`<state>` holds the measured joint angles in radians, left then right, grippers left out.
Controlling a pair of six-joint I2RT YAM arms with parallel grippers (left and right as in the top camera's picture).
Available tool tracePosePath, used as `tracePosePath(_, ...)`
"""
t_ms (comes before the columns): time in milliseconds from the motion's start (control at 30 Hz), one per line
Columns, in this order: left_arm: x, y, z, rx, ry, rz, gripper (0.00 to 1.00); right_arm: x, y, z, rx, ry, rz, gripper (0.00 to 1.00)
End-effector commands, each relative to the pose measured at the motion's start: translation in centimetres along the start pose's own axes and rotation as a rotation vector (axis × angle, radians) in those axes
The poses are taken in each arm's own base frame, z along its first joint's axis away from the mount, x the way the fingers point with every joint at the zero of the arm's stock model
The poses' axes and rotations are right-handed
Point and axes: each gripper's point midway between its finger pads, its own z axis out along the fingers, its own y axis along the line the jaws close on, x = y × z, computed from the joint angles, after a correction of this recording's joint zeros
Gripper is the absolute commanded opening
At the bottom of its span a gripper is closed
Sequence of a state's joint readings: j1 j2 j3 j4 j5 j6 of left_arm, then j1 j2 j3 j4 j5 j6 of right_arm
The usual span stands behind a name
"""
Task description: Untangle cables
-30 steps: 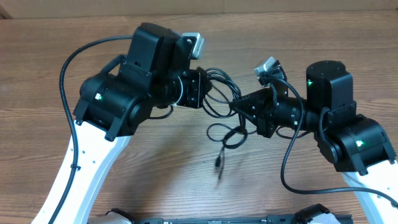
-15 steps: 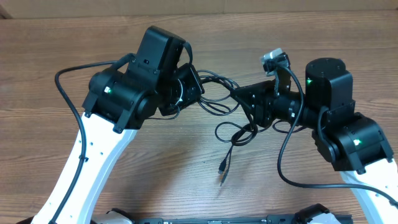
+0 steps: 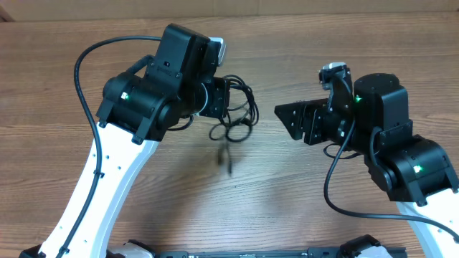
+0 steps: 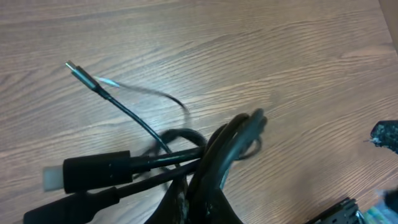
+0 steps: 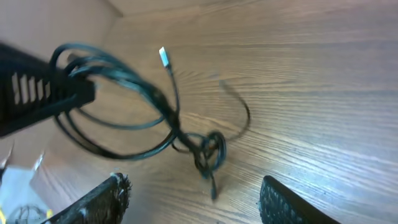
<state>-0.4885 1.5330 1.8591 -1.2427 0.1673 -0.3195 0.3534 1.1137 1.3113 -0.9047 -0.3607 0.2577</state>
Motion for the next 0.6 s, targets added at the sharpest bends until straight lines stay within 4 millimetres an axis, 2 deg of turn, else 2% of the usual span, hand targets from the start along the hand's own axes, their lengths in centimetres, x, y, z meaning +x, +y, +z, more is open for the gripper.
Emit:
tracePosePath(0,-0.1,-2.3,-0.7,0.134,-0.002,0.118,0.04,-0.1,2.4,-1.0,-0.112,-0.011,-0.210,0.65)
tracePosePath(167,1.1,-6.7,-1.9,0.397,0.041,0.203,0.04,-0.1,2.3,-0.7,-0.116,-0.013,-0.371,0.65)
tracePosePath(233,1.4,-7.4,-2.2,0.445,0.050,0.217,0.04,-0.1,2.2,-0.4,-0.116,-0.008,-0.375,0.62)
tracePosePath(267,1.5,-7.7,-2.3,0.458,0.053,0.219,0.04,-0.1,2.2,-0.2,-0.120,0.000,-0.372,0.54)
tracePosePath(400,1.6,-7.7,-2.3,0.459,0.055,0.222,0.04,0.0,2.9,0.1,-0.169,0.005,-0.373,0.38)
tracePosePath(467,1.6,-7.8,-2.2,0.457,0.053,0.225,0.04,-0.2,3.2,0.2,-0.191,-0.001,-0.377,0.12)
tracePosePath(500,1.5,-7.8,-2.2,0.454,0.051,0.225,0.04,-0.2,3.4,0.2,-0.200,-0.003,-0.379,0.04)
tracePosePath(567,0.9,-6.4,-1.6,0.361,0.039,0.161,0.04,0.3,4.6,-0.1,-0.275,0.013,-0.377,0.04)
